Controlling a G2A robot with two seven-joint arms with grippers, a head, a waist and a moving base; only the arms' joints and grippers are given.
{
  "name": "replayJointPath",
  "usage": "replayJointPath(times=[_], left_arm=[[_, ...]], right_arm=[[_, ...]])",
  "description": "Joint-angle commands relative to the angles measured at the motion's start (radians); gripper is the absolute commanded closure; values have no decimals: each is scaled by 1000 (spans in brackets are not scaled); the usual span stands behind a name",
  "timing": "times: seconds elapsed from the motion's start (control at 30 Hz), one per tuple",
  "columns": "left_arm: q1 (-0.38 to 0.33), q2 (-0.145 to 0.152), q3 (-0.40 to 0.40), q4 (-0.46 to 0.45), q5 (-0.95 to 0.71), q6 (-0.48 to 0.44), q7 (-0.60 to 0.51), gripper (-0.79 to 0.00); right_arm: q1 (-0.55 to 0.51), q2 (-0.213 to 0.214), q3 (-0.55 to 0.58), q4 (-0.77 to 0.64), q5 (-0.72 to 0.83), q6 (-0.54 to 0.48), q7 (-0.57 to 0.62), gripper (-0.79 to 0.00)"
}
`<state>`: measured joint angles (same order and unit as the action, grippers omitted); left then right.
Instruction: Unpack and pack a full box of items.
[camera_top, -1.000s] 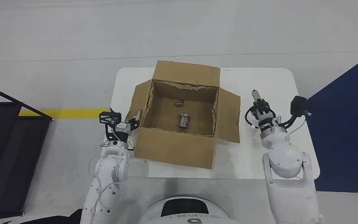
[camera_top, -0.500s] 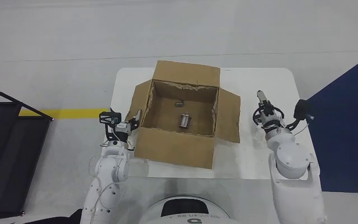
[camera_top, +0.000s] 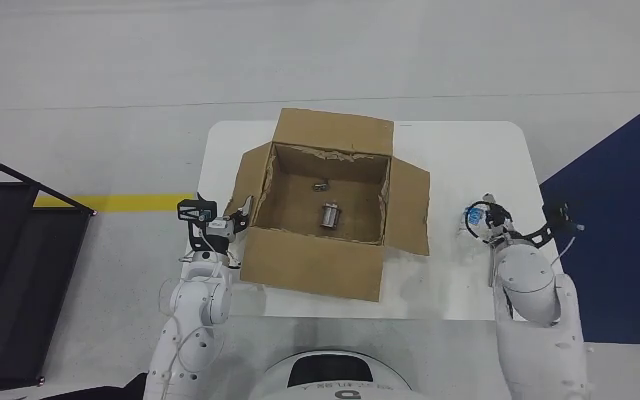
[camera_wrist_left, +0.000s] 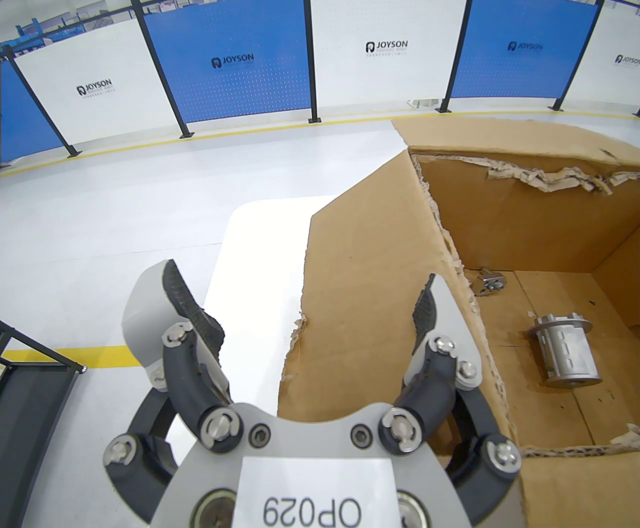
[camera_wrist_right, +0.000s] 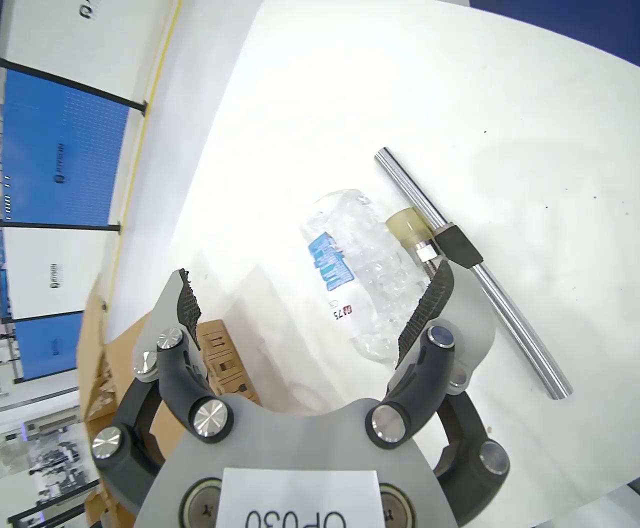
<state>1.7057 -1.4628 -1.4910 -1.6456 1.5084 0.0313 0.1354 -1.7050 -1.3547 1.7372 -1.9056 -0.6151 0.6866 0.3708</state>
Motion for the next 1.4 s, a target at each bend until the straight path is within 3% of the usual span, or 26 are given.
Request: replayJointPath(times=[0.0, 0.17, 0.53, 0.8, 0.97, 1.37], left_arm=[[0, 0, 0, 0, 0, 0, 0, -785], [0, 0, 0, 0, 0, 0, 0, -785], [0, 0, 0, 0, 0, 0, 0, -785], [0, 0, 0, 0, 0, 0, 0, -785], [0, 0, 0, 0, 0, 0, 0, -785], [0, 0, 0, 0, 0, 0, 0, -785]], right_arm=[[45, 1, -47, 56, -74, 51, -5, -785], [78, -2, -136, 102, -178, 106, -24, -785], [45, 2, -263, 81, -356, 79, 31, -785], [17, 3, -186, 22, -319, 98, 39, -785], [20, 8, -138, 61, -321, 105, 86, -785], [100, 8, -228, 163, -449, 117, 185, -785]])
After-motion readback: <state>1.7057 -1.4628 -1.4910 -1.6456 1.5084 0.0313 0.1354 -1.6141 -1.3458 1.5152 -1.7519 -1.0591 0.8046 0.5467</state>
